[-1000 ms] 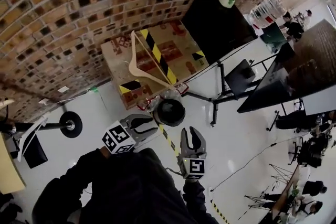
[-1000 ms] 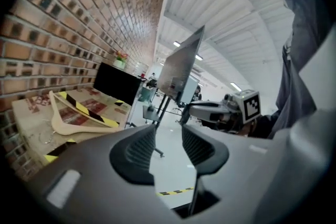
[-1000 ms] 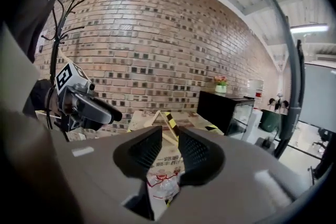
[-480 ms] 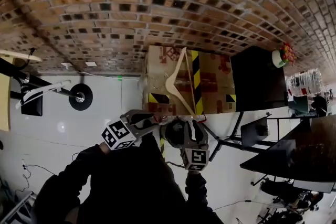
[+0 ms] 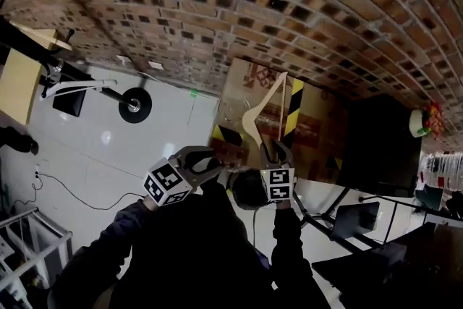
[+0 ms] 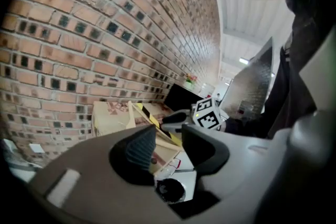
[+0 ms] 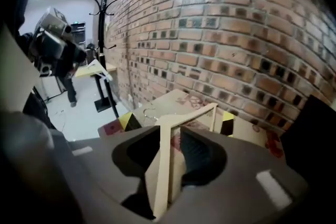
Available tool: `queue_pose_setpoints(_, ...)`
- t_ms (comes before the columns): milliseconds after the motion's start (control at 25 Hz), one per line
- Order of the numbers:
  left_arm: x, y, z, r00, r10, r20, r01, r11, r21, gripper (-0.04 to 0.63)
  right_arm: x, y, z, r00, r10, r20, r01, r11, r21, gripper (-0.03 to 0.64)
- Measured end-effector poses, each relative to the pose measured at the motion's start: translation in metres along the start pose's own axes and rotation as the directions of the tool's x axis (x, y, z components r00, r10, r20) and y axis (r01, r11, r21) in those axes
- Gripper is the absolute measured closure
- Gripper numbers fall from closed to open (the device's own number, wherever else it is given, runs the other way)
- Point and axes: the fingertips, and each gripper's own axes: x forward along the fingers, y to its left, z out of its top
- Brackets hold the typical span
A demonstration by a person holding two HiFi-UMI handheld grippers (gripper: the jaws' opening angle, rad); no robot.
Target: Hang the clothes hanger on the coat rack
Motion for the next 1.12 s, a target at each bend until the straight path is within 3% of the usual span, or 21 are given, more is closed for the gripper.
queue_pose_setpoints(200,0.004,-0.004,0.001,0.991,0.126,0.037,-0.124,0.991,-0.044,0.456,0.052,0.025,-0.030,0.970,0.169,-0.174,-0.198,0.966,-0.166,0.448)
queue_pose_setpoints(400,-0.009,0.000,-0.006,0.968,0.245,0.051,-0.240,0.967,-0.088,0.456,0.073,0.023,-0.061,0.944,0.148,-0.296,-0.226,0.942,-0.249,0.443)
queue_pose_setpoints(600,-0.025,0.004,-0.011,0.943,0.327,0.063,-0.319,0.941,-0.114,0.456,0.074,0.024,-0.066,0.937,0.191,-0.292,-0.248,0.953,-0.173,0.480)
queue_pose_setpoints(720,-0.027,0.005,-0.013,0.935,0.348,0.068,-0.338,0.933,-0.123,0.456,0.076,0.021,-0.069,0.937,0.217,-0.274,-0.245,0.967,-0.073,0.496)
queue_pose_setpoints(920,-0.016,0.006,-0.018,0.943,0.330,0.054,-0.320,0.937,-0.141,0.456,0.065,0.017,-0.056,0.942,0.256,-0.215,-0.257,0.966,0.028,0.517)
queue_pose_setpoints(1120,0.008,0.017,-0.023,0.955,0.296,0.022,-0.286,0.937,-0.202,0.454,0.038,0.028,-0.012,0.933,0.352,-0.080,-0.336,0.928,0.161,0.517)
